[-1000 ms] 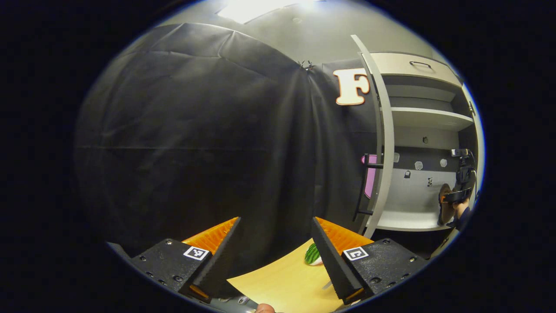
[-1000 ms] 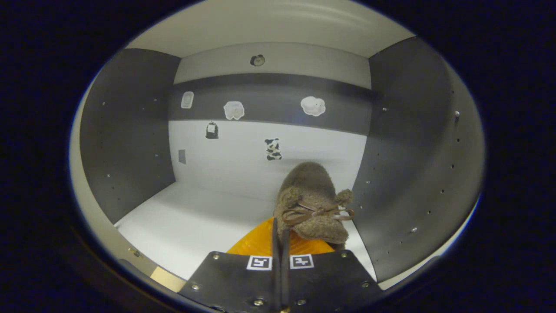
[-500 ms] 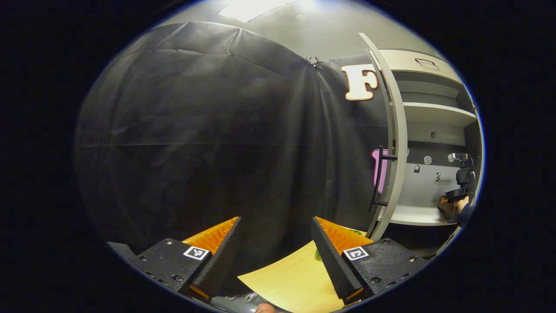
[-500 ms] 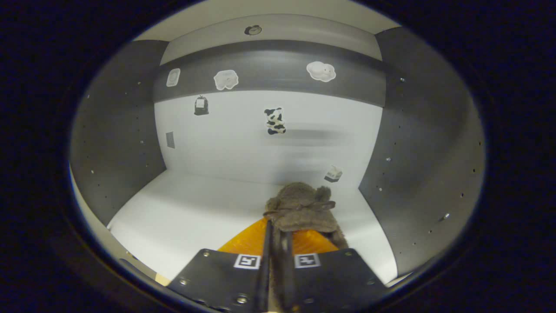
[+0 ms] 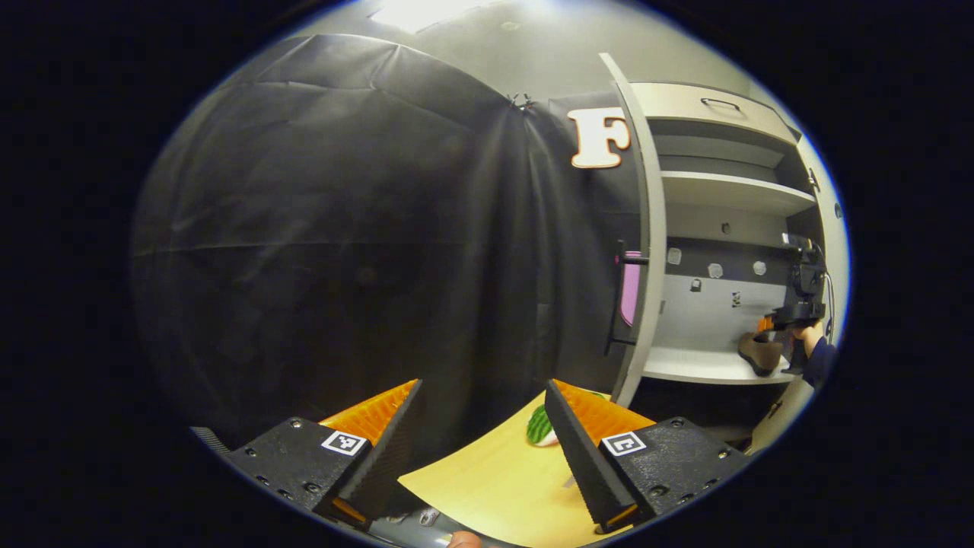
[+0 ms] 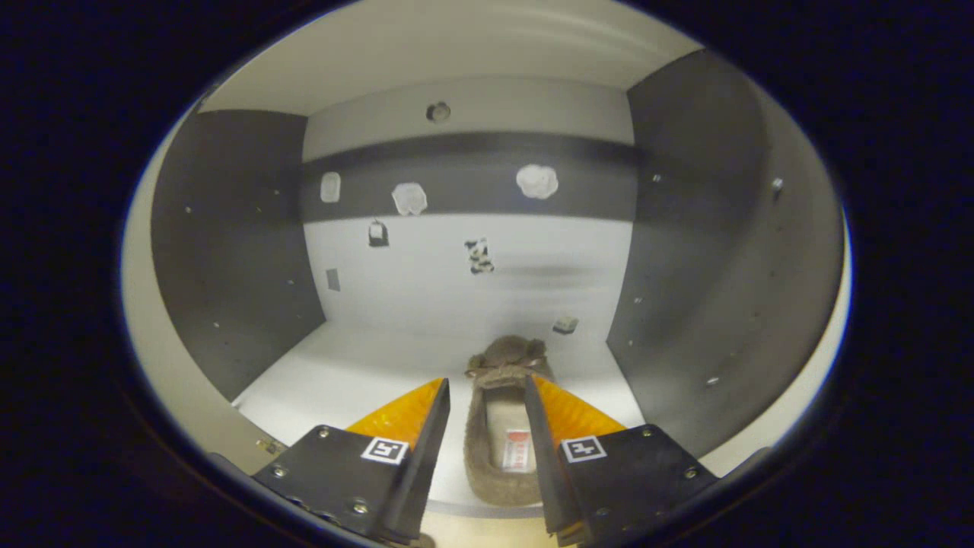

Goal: Grab one shoe with the right hand and put it into the shoe cabinet, grab the other shoe with the left hand and put it into the shoe cabinet; then close the right door with the right hand and the left door with the left hand.

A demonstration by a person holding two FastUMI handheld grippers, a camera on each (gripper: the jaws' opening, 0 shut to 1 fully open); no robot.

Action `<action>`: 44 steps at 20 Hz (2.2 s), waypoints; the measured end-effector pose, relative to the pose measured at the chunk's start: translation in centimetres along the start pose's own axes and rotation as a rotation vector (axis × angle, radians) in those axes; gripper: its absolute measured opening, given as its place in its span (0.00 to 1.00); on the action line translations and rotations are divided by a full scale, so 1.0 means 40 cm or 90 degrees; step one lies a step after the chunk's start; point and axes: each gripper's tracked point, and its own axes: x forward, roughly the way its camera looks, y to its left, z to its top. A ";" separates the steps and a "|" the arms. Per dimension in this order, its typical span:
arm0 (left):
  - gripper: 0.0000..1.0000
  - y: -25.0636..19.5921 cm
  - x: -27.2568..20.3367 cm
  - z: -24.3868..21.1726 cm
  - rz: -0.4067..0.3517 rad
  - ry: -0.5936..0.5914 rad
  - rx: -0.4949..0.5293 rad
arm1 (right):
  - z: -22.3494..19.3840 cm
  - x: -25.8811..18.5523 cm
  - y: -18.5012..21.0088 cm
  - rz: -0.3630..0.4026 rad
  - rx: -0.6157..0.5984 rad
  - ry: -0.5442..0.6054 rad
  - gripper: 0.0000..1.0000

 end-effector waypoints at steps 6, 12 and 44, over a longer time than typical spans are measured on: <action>0.97 -0.157 -0.009 -0.080 -0.124 0.056 0.009 | 0.171 -0.283 0.028 0.045 0.008 -0.116 0.58; 0.97 -0.345 -0.035 -0.207 -0.267 0.129 0.034 | 0.293 -0.554 0.019 0.066 0.001 -0.219 0.56; 0.23 -0.431 0.016 -1.004 -0.389 0.771 0.110 | 0.310 -0.981 -0.205 -0.033 -0.044 -0.330 0.58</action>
